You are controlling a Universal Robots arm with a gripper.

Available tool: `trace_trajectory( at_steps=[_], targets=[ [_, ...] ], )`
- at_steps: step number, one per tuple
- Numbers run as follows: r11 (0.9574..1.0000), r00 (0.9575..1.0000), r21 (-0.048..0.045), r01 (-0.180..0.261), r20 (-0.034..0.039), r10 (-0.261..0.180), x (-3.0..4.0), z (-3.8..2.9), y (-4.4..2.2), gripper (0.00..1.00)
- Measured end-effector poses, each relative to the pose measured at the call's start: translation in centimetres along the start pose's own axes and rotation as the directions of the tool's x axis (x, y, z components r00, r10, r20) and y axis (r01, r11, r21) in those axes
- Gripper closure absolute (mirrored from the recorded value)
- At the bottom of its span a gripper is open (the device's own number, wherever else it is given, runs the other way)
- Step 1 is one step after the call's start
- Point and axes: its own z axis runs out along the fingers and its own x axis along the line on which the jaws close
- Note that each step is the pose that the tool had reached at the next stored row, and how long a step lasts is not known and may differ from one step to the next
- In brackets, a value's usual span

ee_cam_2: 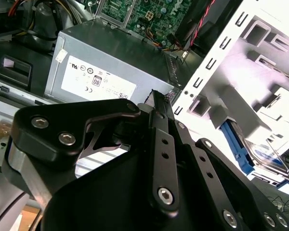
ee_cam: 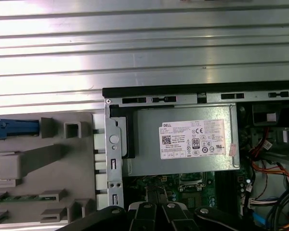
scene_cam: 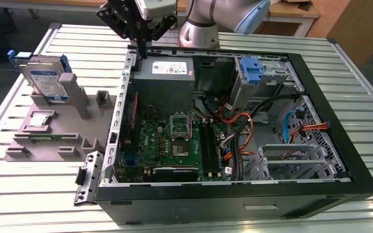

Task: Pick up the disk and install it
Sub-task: 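Reach for the disk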

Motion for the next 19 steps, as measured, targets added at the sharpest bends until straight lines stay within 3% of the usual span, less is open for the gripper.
trace_trajectory(
  at_steps=[19],
  targets=[
    [1.0000, 1.0000, 0.0000, 0.000, 0.0000, 0.000, 0.39, 0.04, -0.03, 0.90]
  ],
)
